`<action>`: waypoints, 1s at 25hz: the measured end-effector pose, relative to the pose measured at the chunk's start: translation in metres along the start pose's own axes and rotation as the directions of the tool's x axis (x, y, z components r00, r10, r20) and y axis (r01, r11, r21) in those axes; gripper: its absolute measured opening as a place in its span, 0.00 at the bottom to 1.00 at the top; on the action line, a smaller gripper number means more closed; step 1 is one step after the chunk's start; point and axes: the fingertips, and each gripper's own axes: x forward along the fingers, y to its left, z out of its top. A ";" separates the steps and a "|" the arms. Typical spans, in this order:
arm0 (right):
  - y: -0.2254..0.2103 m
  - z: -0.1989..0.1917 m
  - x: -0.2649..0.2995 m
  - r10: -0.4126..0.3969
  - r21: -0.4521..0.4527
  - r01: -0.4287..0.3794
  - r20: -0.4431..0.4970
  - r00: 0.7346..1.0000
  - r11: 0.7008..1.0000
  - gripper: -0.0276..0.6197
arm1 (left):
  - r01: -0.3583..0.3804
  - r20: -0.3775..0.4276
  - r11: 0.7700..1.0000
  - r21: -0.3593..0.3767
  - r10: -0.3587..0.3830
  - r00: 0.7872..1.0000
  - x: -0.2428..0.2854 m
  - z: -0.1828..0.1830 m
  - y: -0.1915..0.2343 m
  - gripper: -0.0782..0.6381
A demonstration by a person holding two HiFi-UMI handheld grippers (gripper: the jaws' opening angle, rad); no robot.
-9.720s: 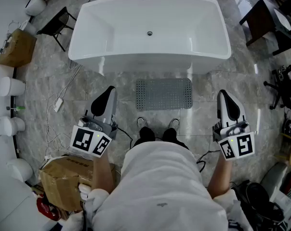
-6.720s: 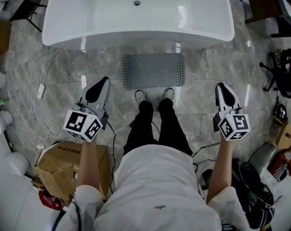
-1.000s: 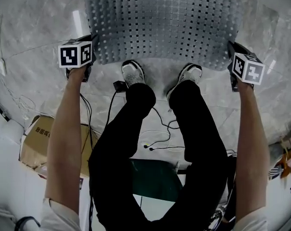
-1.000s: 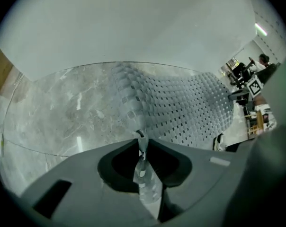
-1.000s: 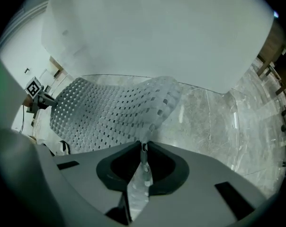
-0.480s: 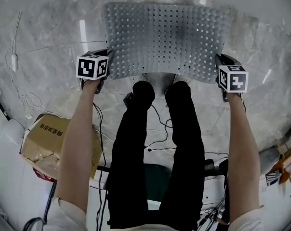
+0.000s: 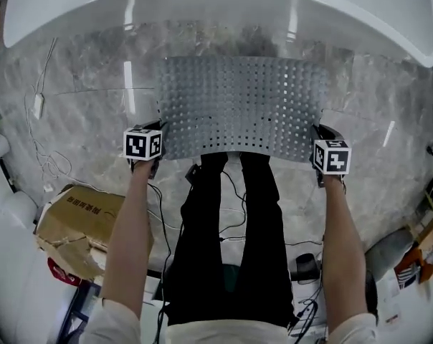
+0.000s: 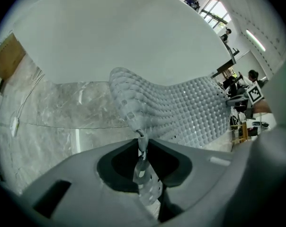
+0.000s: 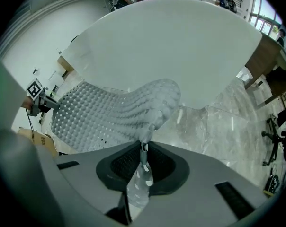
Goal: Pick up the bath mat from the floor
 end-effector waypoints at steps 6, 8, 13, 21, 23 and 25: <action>0.008 -0.017 -0.078 -0.020 -0.014 0.020 0.003 1.000 1.000 0.11 | -0.002 -0.013 1.000 -0.006 0.002 1.000 -0.068 -0.020 -0.027 0.20; 0.011 -0.017 -0.106 -0.025 -0.012 0.025 0.023 0.999 1.000 0.11 | 0.008 -0.004 1.000 -0.010 -0.008 1.000 -0.090 -0.021 -0.036 0.20; 0.026 -0.007 -0.179 -0.013 -0.026 0.016 0.104 0.995 1.000 0.11 | 0.017 0.059 0.999 -0.028 -0.015 0.998 -0.157 -0.026 -0.054 0.20; 0.042 0.049 -0.285 -0.028 -0.047 0.043 0.284 0.958 0.998 0.11 | 0.008 0.248 1.000 -0.007 -0.006 0.969 -0.280 0.011 -0.055 0.20; 0.048 0.069 -0.311 -0.033 -0.044 0.052 0.344 0.938 0.998 0.11 | -0.001 0.308 1.000 0.010 -0.002 0.951 -0.313 0.027 -0.051 0.20; 0.052 0.091 -0.337 -0.034 -0.032 0.052 0.408 0.912 0.998 0.11 | -0.011 0.371 1.000 0.027 0.000 0.929 -0.343 0.045 -0.049 0.20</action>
